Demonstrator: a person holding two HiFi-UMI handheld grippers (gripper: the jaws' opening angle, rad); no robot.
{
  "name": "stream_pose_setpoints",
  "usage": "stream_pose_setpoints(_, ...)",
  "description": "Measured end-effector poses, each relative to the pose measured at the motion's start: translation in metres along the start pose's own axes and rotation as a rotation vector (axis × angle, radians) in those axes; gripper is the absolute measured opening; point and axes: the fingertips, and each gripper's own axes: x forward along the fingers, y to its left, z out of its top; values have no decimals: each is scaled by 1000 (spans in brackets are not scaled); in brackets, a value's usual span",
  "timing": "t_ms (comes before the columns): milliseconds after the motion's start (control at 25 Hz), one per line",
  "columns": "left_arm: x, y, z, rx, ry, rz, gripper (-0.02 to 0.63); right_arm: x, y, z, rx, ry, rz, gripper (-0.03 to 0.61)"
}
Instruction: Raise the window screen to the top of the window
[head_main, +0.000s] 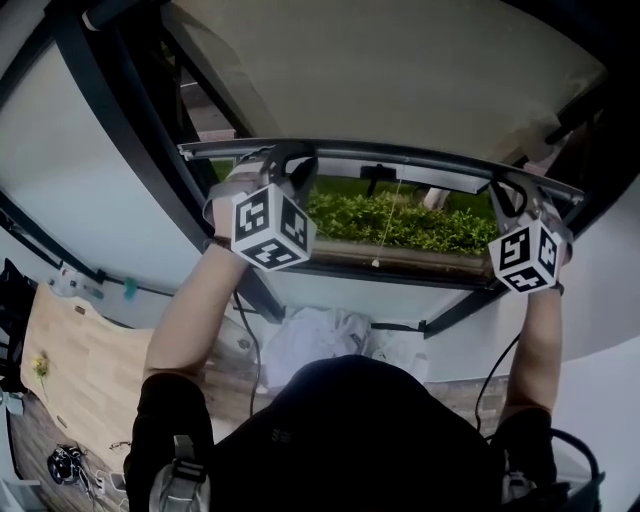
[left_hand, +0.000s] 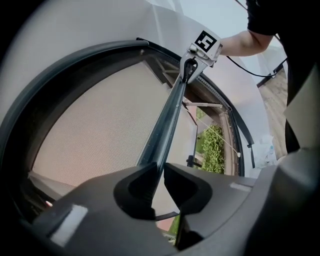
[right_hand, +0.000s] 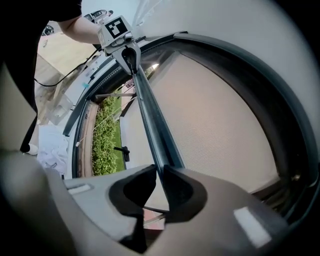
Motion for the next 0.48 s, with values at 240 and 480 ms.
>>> stream_pose_setpoints(240,1,15,6,38,8,25,48,-1,-16,6,-1,-1,-31,47)
stream_pose_setpoints(480,-5,28,13,48,-20,70,48,-6,-29,12,-3,-17,-67,48)
